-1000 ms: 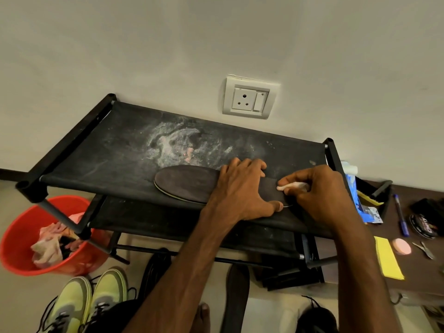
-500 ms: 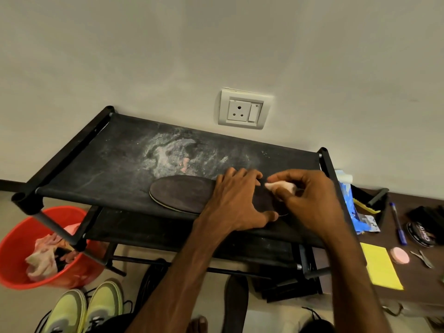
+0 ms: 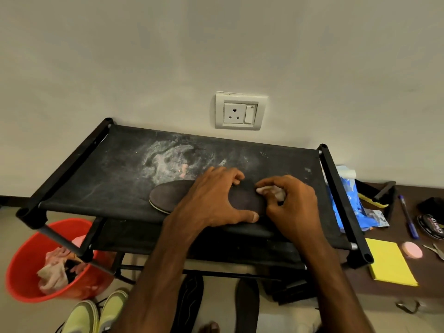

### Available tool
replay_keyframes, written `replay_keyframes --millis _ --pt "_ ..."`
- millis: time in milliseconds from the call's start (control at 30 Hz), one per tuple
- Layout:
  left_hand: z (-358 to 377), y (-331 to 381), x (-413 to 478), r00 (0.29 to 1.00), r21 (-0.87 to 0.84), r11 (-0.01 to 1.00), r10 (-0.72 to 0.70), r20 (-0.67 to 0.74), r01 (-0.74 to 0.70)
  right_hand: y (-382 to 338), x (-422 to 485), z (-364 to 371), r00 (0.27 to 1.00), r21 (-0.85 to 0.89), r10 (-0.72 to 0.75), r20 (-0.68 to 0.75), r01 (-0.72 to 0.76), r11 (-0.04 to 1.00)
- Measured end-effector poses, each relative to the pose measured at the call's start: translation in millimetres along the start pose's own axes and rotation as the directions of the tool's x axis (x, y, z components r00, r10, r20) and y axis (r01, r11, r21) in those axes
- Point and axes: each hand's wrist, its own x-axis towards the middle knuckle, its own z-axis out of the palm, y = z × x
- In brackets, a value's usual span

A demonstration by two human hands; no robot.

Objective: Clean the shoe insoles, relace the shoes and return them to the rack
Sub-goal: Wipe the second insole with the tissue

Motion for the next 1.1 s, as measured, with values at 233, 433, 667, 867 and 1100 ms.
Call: replay_keyframes --millis 233,433,667,867,1100 --pt "-21.6 -15.0 -16.7 0.998 0.185 0.981 -0.067 -0.004 0.067 1.0 4.8 0.0 0.997 0.01 0.034 -0.068 -0.033 0.999" --pt "-6.6 -7.6 -16.1 0.995 0.104 0.994 -0.021 -0.096 0.031 -0.2 4.8 -5.5 0.997 -0.013 0.022 -0.074 -0.023 1.0" --pt "9.6 1.5 -10.8 0.998 0.111 0.993 -0.017 -0.06 0.024 6.2 8.3 -15.4 0.993 -0.09 0.109 -0.044 -0.113 0.99" --pt "11.9 4.3 -10.3 0.997 0.105 0.993 -0.043 -0.069 0.05 -9.5 8.5 -8.3 0.989 -0.3 0.081 0.124 -0.04 0.953" --pt "12.6 2.9 -8.2 0.997 0.07 0.996 -0.051 -0.065 0.055 -26.3 4.3 -0.7 0.963 -0.132 -0.011 0.268 0.048 0.99"
